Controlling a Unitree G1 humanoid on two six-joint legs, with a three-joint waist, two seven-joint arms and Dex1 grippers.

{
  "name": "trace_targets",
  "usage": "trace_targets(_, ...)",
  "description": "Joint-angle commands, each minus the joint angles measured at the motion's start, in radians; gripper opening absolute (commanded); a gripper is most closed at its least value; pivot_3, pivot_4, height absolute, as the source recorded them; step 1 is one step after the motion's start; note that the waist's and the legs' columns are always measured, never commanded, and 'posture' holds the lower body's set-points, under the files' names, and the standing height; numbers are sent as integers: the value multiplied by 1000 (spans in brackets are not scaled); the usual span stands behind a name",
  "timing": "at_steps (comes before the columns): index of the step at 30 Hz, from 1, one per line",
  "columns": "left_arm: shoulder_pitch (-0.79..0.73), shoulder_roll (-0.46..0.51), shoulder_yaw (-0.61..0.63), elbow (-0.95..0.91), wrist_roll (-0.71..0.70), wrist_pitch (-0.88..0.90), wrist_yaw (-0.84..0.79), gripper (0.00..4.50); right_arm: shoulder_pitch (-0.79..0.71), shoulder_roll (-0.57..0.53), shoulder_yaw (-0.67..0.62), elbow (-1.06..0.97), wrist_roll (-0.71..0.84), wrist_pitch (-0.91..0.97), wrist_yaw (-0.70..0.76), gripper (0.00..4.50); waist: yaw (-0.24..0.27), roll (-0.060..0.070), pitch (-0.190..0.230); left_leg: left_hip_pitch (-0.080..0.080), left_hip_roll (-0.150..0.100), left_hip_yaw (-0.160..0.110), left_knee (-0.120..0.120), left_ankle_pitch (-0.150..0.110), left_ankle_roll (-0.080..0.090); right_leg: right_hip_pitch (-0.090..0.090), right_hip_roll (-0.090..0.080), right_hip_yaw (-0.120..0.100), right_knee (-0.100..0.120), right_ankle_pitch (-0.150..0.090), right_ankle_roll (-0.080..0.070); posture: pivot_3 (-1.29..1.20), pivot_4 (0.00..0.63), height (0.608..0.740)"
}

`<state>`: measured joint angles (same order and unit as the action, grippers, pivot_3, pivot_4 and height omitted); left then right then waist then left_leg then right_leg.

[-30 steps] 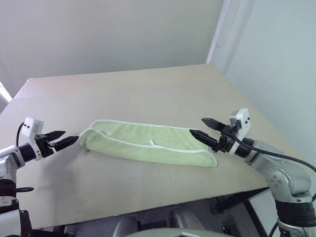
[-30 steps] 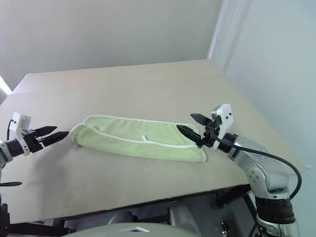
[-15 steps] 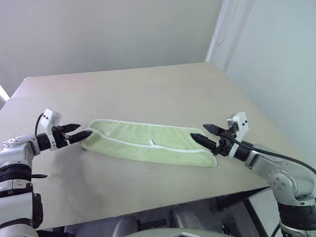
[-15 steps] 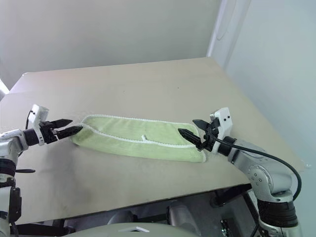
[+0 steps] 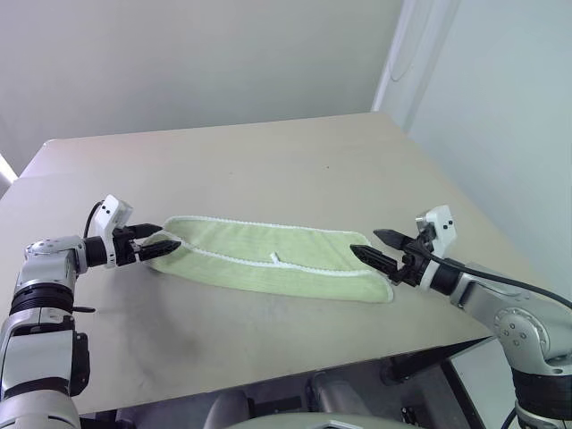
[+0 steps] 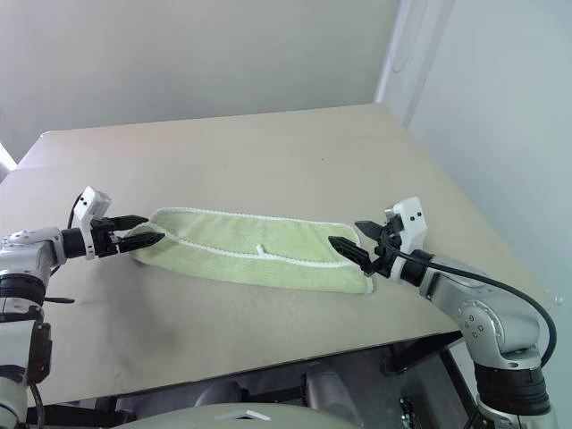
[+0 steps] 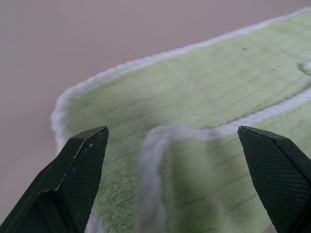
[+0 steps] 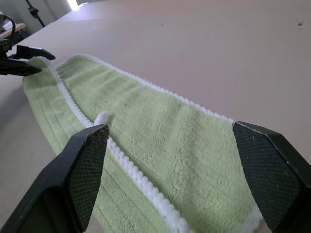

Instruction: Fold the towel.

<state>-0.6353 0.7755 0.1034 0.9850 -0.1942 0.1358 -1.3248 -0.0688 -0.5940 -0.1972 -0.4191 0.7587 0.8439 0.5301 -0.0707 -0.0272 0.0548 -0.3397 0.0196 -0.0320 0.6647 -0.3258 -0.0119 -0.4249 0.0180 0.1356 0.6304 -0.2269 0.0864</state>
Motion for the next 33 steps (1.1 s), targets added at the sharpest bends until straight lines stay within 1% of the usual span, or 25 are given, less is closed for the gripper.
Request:
trace_targets(1,-38,20,4,15,4,-6,-32,3572,1,-11,-33,-48,6,-8,-8,4288,0,0,0,0,0,0,0,0,0,0,0,0,0,0,0,0,0,740)
trace_targets(5,-49,28,-3,31,15,-4,-60,2148,12,-12,-34,-52,3,-12,-13,4288,1,0,0,0,0,0,0,0,0,0,0,0,0,0,0,0,0,740)
trace_targets(10,-79,19,11,56,3,4,-60,240,16,-14,-35,-46,-1,-12,-18,4288,1,0,0,0,0,0,0,0,0,0,0,0,0,0,0,0,0,740)
trace_targets(11,-82,19,12,60,3,3,-62,28,20,-16,-34,-47,1,-10,-16,4288,1,0,0,0,0,0,0,0,0,0,0,0,0,0,0,0,0,740)
trace_targets(17,-82,23,1,65,15,-17,-66,28,51,-43,-35,-49,38,54,0,4288,1,0,0,0,0,0,0,0,0,0,0,0,0,0,0,0,0,740)
trace_targets(22,-77,16,-8,60,32,-37,-39,28,54,-49,-37,-39,74,115,1,4288,1,0,0,0,0,0,0,0,0,0,0,0,0,0,0,0,0,740)
trace_targets(26,-72,13,-10,60,43,-44,-26,28,62,-49,-16,-17,46,123,-6,4288,2,0,0,0,0,0,0,0,0,0,0,0,0,0,0,0,0,740)
trace_targets(33,-72,12,-8,61,48,-47,-17,28,92,-62,4,-3,13,116,22,4288,1,0,0,0,0,0,0,0,0,0,0,0,0,0,0,0,0,740)
